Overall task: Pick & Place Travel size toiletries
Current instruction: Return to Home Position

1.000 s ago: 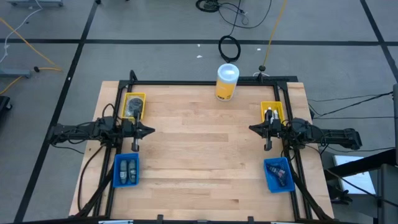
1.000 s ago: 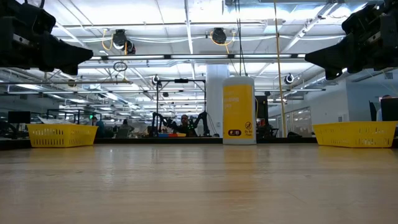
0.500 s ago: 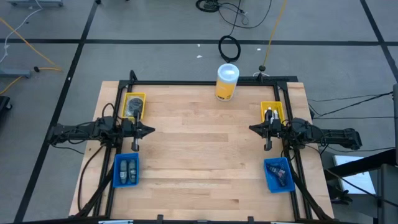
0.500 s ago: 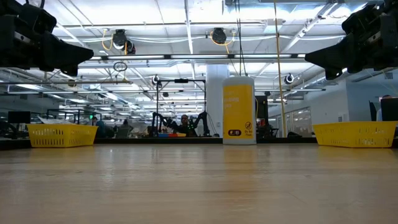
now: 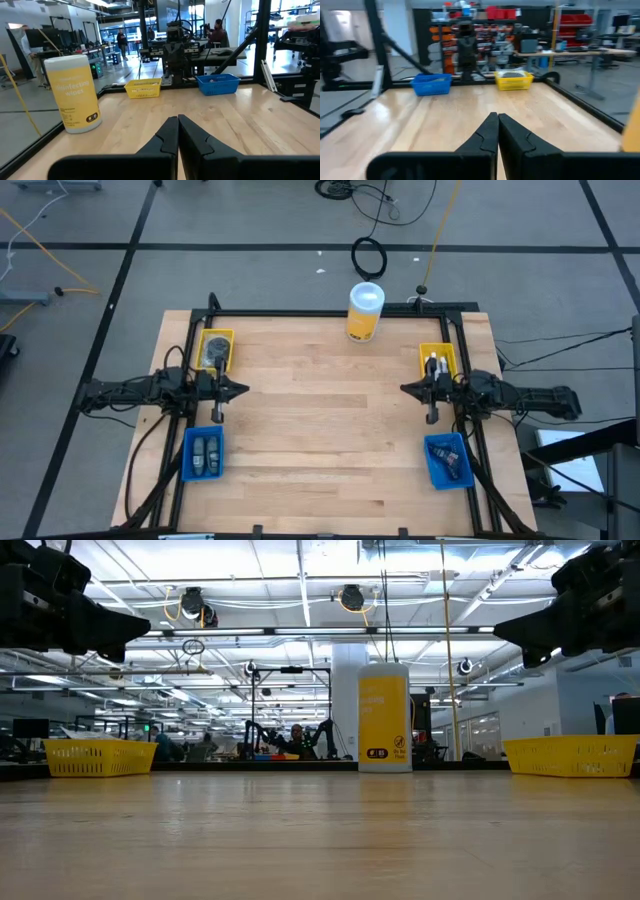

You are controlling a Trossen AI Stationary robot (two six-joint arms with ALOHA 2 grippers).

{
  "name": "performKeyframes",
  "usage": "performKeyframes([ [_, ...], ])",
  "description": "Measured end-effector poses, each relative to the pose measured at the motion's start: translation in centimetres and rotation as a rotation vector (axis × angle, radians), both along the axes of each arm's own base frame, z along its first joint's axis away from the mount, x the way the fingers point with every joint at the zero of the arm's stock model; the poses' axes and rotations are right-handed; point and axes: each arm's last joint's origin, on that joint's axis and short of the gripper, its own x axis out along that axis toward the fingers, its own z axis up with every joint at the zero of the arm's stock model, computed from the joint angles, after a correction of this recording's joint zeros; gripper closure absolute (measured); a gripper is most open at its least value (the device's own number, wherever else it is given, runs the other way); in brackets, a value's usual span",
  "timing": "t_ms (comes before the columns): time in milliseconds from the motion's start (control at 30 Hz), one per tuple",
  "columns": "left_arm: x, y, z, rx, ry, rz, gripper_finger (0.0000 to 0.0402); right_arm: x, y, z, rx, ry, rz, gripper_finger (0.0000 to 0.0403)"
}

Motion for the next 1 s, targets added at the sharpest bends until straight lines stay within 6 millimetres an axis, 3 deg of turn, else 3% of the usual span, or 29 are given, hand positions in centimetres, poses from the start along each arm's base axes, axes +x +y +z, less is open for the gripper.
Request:
performKeyframes([
  [200,0.00,0.00,0.00,0.001,0.000,0.000,0.0394,-0.11,0.60,0.01,-0.006,-0.005,0.126,0.0403],
  [533,0.00,0.00,0.01,0.001,-0.001,0.000,0.0394,-0.11,0.62,-0.01,-0.126,-0.001,0.126,0.0403],
  [1000,0.00,0.00,0.01,0.000,-0.001,0.000,0.0394,-0.11,0.63,0.20,-0.063,-0.024,0.130,0.0403],
])
